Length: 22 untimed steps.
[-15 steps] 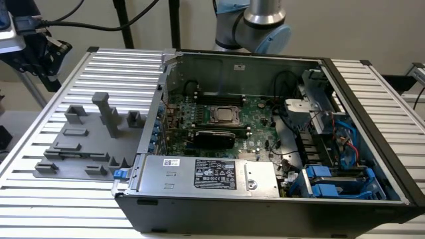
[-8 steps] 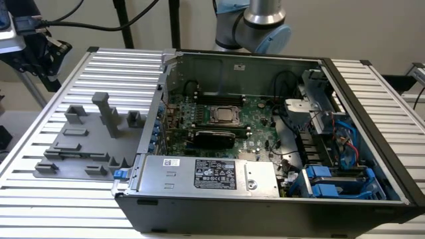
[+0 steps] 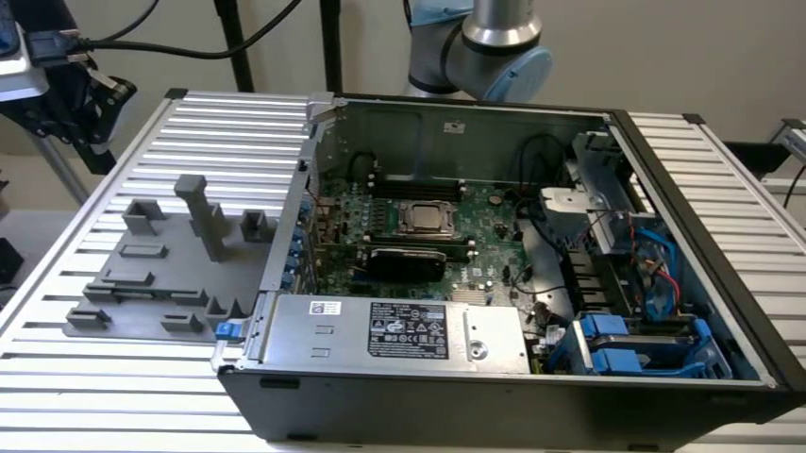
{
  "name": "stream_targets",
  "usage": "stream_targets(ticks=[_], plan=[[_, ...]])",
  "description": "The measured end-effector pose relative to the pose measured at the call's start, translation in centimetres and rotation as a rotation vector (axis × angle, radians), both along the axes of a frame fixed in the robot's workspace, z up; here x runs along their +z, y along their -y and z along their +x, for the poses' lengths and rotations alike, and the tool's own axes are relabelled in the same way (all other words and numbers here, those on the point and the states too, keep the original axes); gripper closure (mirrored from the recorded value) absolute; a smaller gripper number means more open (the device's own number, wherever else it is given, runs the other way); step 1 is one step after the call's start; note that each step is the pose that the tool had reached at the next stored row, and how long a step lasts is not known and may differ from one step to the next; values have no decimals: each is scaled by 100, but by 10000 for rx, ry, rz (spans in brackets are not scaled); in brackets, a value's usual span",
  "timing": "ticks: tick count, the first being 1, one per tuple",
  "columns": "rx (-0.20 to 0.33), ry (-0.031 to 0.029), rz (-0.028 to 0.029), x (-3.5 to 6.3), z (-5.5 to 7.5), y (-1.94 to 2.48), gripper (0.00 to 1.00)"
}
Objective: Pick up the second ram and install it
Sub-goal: 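Pick up the second ram and move it above second insertion slot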
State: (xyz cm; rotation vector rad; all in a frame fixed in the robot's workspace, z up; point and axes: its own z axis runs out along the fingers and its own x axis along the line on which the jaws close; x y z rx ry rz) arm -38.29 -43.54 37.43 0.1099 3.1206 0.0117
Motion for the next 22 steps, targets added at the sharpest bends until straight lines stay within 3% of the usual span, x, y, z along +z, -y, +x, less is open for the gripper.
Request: stream_targets(ticks=[7, 22], plan=[[50, -2, 16, -15, -31, 0, 89], [2751, -3, 20, -132, -31, 0, 89]])
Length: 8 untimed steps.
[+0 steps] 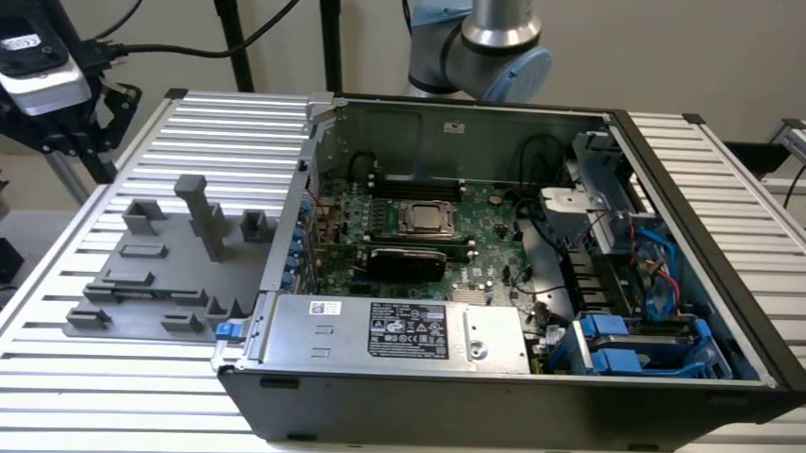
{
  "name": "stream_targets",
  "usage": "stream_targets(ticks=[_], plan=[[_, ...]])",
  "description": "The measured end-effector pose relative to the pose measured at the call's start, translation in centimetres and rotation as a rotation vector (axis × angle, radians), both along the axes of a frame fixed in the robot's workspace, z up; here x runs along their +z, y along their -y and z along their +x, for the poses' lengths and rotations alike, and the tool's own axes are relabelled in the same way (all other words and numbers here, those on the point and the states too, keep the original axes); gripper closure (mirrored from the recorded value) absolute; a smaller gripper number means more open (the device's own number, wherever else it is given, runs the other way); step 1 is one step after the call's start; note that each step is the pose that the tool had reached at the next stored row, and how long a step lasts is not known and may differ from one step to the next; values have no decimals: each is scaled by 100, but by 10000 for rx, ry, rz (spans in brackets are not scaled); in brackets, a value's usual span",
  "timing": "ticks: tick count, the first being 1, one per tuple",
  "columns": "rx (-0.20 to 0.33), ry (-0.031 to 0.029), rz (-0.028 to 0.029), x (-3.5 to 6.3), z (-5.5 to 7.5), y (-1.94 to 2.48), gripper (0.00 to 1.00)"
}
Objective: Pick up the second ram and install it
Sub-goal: 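Pick up the second ram and move it above second insertion slot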
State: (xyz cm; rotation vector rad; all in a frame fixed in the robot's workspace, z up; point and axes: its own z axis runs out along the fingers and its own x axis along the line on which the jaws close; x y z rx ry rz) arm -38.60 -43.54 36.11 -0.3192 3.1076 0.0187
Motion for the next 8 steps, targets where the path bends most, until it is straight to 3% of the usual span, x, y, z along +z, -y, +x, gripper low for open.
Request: stream_targets(ticks=[8], plan=[[1465, 0, 0, -74, 0, 0, 89]])
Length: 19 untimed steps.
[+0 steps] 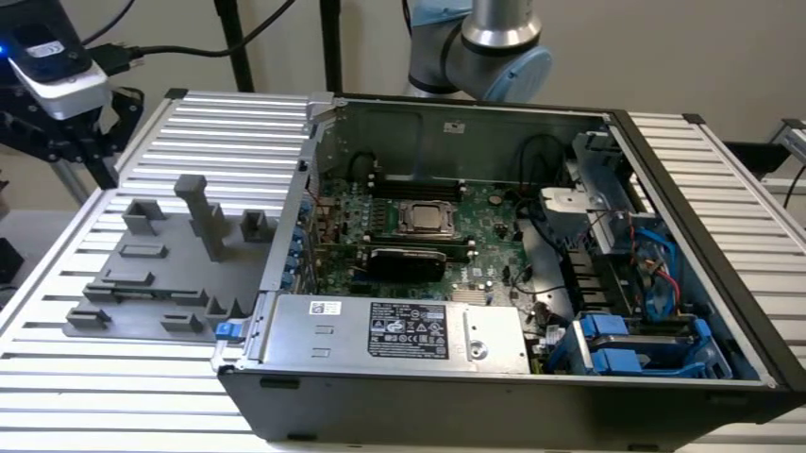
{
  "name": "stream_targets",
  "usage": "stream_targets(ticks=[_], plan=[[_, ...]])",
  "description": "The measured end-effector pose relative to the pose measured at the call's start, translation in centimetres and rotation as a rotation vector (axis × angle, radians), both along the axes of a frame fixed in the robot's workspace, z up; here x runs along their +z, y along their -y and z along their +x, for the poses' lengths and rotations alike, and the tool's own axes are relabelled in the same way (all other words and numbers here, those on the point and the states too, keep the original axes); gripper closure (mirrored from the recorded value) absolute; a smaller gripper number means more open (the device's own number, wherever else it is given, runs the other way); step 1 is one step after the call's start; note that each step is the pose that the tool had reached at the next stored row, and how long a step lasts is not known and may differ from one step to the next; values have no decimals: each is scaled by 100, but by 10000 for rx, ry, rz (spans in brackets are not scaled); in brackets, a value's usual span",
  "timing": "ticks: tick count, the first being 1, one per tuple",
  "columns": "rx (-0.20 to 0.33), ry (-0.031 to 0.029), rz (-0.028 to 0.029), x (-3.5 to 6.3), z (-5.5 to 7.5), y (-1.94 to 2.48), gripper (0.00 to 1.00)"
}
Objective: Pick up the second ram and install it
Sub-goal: 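Pick up the second ram and move it above second insertion slot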
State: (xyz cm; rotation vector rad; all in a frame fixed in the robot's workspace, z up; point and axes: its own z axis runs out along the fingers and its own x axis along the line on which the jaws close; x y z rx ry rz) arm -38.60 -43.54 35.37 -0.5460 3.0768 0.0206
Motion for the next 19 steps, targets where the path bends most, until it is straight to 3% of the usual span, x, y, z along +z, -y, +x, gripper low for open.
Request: stream_targets(ticks=[19], plan=[[3450, 1, 0, -129, 0, 0, 89]])
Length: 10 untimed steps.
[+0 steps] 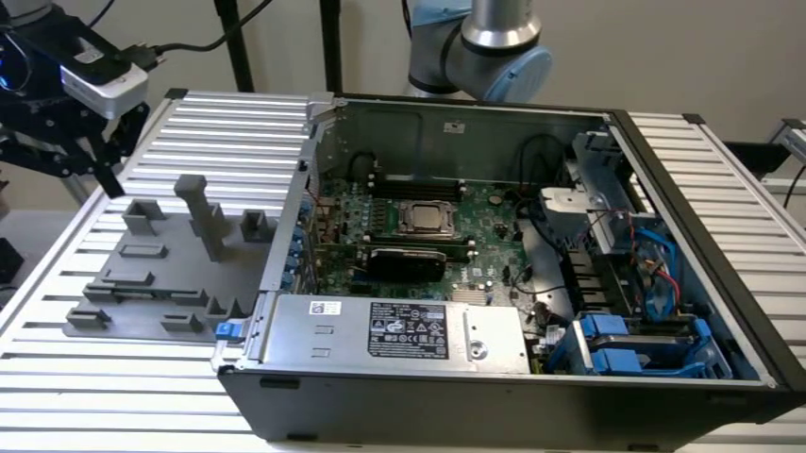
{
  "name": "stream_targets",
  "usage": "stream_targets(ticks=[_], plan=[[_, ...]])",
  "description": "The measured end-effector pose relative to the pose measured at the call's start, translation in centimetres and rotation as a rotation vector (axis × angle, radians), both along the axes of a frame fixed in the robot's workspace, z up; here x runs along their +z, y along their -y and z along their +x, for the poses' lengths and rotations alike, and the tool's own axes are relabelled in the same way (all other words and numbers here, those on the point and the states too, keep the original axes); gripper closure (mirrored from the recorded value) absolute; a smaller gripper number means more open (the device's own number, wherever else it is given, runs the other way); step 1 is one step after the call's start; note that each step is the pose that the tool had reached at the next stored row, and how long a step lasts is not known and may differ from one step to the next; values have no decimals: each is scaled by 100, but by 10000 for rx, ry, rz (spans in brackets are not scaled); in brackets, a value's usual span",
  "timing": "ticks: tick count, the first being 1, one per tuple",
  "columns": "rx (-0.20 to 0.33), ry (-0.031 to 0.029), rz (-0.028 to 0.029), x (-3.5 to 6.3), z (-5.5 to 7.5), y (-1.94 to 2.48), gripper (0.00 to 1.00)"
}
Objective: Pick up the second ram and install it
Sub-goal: 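Pick up the second ram and move it above second insertion slot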
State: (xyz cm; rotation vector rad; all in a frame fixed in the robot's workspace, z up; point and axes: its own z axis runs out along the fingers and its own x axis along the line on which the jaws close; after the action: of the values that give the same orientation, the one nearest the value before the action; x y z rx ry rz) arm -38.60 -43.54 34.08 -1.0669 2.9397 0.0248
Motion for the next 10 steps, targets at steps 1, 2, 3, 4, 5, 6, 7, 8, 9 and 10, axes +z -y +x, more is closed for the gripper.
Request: stream_targets(ticks=[1, 2, 3, 4, 5, 6, 7, 8, 9, 10], plan=[[180, 0, 0, -6, 0, 0, 89], [360, -1, 0, -12, 0, 0, 89], [549, -2, -1, -18, 0, 0, 89], [732, 0, 0, -25, 0, 0, 89], [915, 0, 0, -31, 0, 0, 89], [1095, -1, -1, -38, 0, 0, 89], [1276, 0, 0, -45, 0, 0, 89], [1455, -1, -1, -51, 0, 0, 89], [1635, -1, -1, -57, 0, 0, 89], [1814, -1, 0, -63, 0, 0, 89]])
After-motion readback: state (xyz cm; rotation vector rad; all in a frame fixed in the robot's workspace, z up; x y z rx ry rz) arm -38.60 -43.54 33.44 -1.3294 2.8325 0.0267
